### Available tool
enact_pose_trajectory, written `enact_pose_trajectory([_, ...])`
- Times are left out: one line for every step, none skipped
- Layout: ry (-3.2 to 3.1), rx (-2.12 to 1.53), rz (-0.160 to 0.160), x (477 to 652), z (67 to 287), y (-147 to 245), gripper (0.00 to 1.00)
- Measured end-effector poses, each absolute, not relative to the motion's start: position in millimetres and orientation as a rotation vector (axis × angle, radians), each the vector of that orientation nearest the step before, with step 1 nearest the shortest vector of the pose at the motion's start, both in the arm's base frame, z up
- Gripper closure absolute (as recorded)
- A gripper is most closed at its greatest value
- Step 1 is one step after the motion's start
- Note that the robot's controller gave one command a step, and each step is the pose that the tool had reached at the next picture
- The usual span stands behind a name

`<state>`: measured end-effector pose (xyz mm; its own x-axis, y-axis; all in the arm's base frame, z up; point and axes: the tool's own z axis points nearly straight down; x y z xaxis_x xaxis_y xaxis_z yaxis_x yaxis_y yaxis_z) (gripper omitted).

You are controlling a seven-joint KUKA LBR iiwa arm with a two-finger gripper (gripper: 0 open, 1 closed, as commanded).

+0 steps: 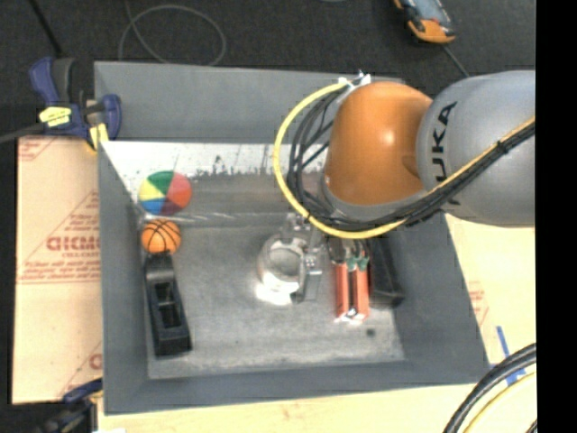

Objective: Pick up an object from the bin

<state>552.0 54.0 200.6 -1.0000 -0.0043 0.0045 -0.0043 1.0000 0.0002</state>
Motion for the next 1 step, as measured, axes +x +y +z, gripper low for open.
enact_pose_trajectory([-3.145, 0.004, -0.001, 553.4, 205.4, 53.8, 0.0])
